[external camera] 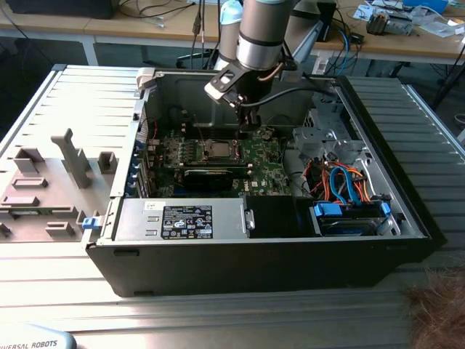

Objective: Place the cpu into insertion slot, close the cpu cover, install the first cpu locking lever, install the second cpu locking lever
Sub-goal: 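Close the cpu cover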

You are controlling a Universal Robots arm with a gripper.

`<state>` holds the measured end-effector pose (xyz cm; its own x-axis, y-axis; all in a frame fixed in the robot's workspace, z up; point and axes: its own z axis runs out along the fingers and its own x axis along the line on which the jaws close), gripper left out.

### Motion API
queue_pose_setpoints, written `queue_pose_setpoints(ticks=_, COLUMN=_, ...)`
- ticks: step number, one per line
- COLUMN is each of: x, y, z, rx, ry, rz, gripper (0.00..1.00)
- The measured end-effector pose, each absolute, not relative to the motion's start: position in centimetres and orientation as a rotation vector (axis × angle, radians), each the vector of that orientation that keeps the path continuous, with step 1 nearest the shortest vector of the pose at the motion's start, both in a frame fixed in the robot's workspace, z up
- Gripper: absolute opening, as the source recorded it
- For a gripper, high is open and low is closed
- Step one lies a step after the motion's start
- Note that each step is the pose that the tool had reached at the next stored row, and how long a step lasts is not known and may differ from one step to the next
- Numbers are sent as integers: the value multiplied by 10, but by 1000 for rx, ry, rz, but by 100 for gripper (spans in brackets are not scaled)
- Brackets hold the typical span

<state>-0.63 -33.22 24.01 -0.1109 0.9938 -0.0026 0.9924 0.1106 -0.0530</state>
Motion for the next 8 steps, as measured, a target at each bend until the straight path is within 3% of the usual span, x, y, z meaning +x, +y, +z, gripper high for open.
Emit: queue_pose_setpoints(ticks=8, x=-12, y=-332, z=237, rx=-2072, ry=-2316, rz=64, gripper=11)
